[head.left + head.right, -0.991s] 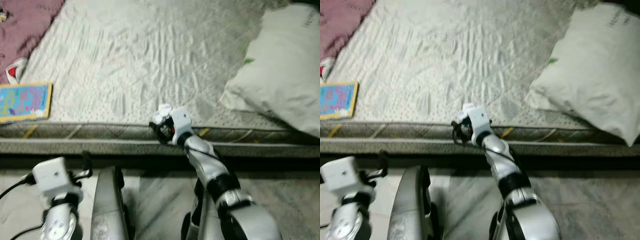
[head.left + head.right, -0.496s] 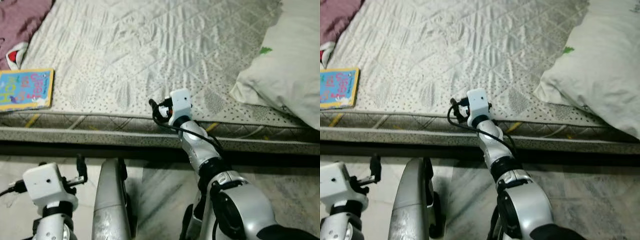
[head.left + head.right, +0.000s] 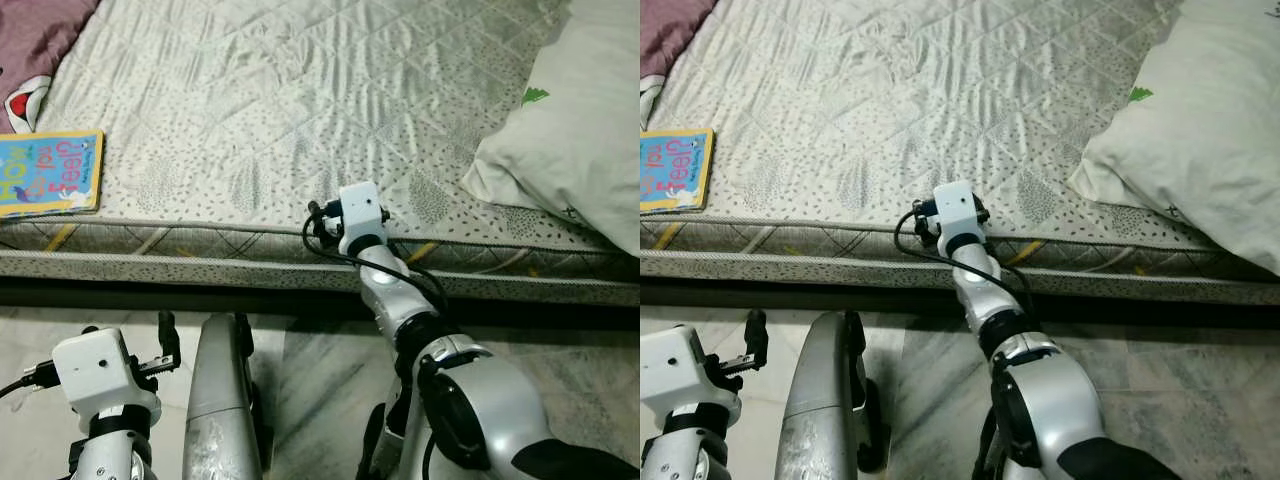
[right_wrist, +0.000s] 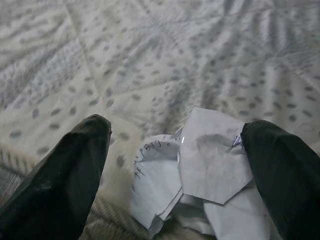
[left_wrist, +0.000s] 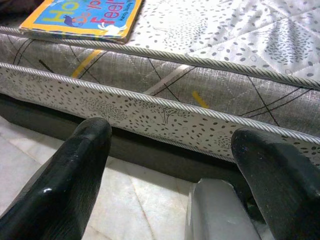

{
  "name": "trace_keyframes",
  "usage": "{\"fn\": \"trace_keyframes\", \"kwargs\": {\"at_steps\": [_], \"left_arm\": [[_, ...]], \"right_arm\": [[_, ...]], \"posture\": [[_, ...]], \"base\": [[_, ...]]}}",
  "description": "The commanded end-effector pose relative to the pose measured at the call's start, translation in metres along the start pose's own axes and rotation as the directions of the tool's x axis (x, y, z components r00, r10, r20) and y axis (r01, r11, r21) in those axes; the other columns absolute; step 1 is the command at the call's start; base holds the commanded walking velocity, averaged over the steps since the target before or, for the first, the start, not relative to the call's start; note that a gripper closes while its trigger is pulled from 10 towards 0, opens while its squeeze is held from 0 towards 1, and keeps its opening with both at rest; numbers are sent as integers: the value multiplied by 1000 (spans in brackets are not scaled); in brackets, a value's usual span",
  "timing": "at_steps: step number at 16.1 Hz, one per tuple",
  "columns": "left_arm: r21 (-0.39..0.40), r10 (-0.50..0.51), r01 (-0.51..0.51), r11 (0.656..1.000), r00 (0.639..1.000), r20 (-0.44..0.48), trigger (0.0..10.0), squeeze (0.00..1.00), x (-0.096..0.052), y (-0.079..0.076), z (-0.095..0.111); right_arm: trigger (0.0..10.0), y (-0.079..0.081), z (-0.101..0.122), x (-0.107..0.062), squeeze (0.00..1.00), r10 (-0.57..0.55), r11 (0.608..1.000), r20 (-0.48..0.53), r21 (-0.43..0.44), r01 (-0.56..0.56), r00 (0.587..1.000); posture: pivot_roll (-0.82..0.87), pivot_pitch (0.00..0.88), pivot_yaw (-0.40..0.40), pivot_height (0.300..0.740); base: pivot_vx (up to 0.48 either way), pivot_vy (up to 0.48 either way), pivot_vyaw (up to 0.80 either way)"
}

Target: Clean up the room

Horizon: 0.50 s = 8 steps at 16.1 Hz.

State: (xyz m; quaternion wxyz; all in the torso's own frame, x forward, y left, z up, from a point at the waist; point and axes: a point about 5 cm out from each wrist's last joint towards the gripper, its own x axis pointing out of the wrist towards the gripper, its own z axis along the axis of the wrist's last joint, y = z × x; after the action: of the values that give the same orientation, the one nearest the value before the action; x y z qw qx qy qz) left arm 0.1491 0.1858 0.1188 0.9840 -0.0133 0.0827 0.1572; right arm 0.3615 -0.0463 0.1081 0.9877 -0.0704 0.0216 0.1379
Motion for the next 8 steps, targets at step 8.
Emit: {"fn": "trace_keyframes", "kwargs": {"at_steps": [8], "left_arm": [[18,6,-5,1000,1000,-23,10000,0,-8,-4,0]], "right_arm": [[10000,29,-36,-13,0,31,976,-211,-206,-76,977]], "posture": [[320,296,-30,546]], "base": [[0,0,0]]}}
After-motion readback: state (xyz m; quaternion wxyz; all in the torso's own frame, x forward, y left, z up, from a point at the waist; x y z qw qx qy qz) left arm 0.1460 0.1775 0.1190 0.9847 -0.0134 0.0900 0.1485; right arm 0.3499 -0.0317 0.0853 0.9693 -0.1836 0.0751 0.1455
